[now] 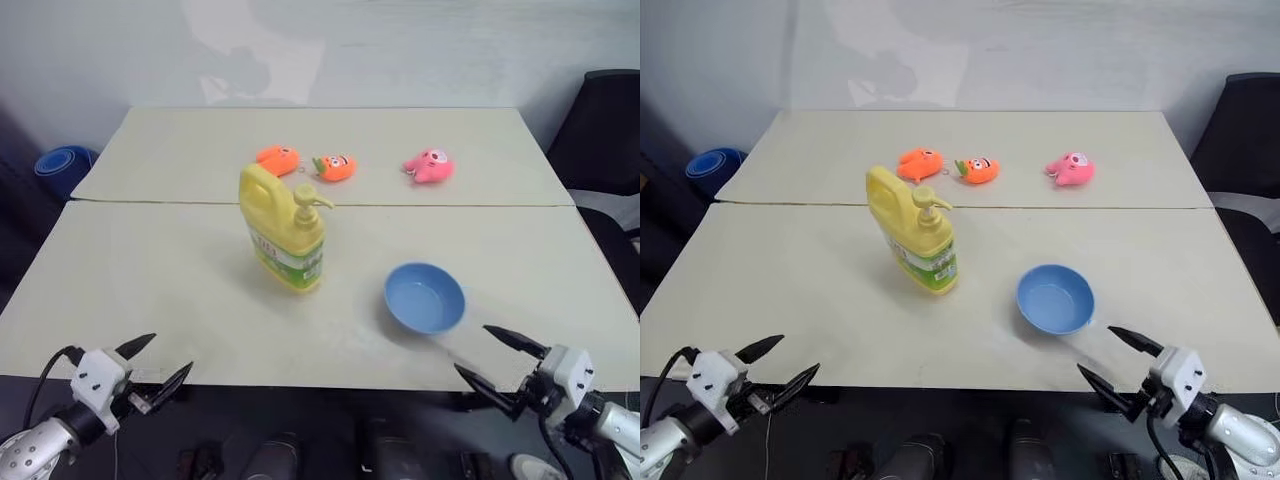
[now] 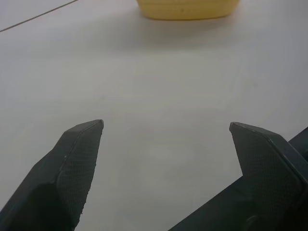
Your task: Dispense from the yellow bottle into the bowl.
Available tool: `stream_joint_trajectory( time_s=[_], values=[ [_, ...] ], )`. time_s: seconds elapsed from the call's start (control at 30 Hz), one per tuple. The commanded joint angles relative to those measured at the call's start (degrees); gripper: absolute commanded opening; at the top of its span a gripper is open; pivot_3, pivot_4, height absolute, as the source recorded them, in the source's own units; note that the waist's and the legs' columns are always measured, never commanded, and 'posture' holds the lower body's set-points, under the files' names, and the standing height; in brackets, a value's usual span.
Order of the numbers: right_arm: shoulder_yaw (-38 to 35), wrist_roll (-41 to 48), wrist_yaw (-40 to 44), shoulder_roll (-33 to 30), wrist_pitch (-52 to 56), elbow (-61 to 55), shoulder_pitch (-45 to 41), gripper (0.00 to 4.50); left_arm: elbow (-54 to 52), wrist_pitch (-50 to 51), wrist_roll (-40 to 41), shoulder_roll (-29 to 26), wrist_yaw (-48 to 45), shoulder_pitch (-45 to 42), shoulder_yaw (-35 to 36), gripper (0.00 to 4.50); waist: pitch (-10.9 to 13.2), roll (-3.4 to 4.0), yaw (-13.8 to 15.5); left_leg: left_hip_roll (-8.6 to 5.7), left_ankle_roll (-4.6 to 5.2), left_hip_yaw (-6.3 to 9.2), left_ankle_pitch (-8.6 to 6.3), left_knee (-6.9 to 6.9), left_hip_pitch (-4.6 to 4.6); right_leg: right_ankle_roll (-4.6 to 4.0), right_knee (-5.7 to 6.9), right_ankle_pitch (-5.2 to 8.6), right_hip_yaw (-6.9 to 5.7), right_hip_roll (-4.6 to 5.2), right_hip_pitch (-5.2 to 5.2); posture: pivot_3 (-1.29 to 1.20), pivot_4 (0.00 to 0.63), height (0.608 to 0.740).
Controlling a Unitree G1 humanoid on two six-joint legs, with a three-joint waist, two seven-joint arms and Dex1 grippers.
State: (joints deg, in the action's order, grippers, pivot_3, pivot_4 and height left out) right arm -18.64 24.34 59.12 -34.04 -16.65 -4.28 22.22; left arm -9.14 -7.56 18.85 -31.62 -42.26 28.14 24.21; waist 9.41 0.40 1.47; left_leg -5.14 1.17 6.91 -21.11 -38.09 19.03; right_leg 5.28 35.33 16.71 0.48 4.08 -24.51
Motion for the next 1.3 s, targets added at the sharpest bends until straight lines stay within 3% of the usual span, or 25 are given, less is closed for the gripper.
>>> stream_joint_trajectory(
  time_s=[0.03,0.27,0.57,0.67,0.87,1.13,1.3],
  values=[
    [0.0,0.3,0.7,-0.9,-1.2,-2.0,-1.0,4.5,0.1,-1.4,1.3,-0.5,-2.7,0.5,0.1,4.46,0.0,0.01,0.0,0.0,0.0,0.0,0.0,0.0,0.0,0.0,0.0,0.0,0.0,0.0,-0.01,0.0,0.15,0.74],
    [9.7,-4.6,-5.8,-1.2,12.0,-9.4,-9.6,4.5,-6.8,10.9,14.3,-4.1,-13.6,-3.8,-4.7,4.46,0.0,-0.04,0.0,0.03,-0.05,0.06,0.01,-0.02,0.01,-0.01,0.05,0.0,-0.04,0.0,-0.02,0.0,0.15,0.74],
    [21.0,-15.3,-13.2,2.0,19.3,-3.4,-20.1,4.5,-13.8,11.9,12.3,-5.5,-14.9,-9.8,-10.5,4.46,0.0,0.03,-0.3,-0.02,-0.1,0.09,0.04,-0.04,0.05,-0.01,0.03,0.0,-0.07,0.0,-0.09,0.0,0.15,0.74],
    [22.0,-16.9,-14.5,2.4,19.7,-0.9,-22.2,4.5,-14.9,12.1,11.9,-5.4,-14.3,-9.9,-11.1,4.46,0.0,0.03,-0.2,-0.02,-0.11,0.08,0.05,-0.04,0.06,-0.01,0.03,0.0,-0.07,-0.01,-0.12,0.0,0.15,0.74],
    [23.7,-18.2,-14.4,2.4,19.0,1.0,-24.9,3.24,-16.1,13.1,13.2,-4.5,-11.4,-11.3,-9.9,4.5,0.0,0.03,-0.1,-0.03,-0.14,0.09,0.08,-0.06,0.04,-0.01,0.08,0.0,-0.07,-0.01,-0.1,0.0,0.15,0.74],
    [22.9,-18.6,-12.3,0.3,16.9,-0.3,-27.2,3.25,-17.6,19.7,21.7,-4.8,-6.6,-15.1,-3.0,4.5,0.0,0.03,-0.1,-0.03,-0.14,0.1,0.08,-0.06,0.06,-0.01,0.1,0.0,-0.08,-0.01,-0.13,0.0,0.15,0.74],
    [22.9,-18.6,-12.1,-0.4,18.0,0.1,-27.9,3.25,-16.4,20.0,21.3,-4.9,-7.8,-15.7,-2.8,4.5,0.0,0.03,-0.2,-0.02,-0.15,0.09,0.08,-0.06,0.06,-0.01,0.1,0.0,-0.08,-0.03,-0.15,0.0,0.15,0.74]
  ],
)
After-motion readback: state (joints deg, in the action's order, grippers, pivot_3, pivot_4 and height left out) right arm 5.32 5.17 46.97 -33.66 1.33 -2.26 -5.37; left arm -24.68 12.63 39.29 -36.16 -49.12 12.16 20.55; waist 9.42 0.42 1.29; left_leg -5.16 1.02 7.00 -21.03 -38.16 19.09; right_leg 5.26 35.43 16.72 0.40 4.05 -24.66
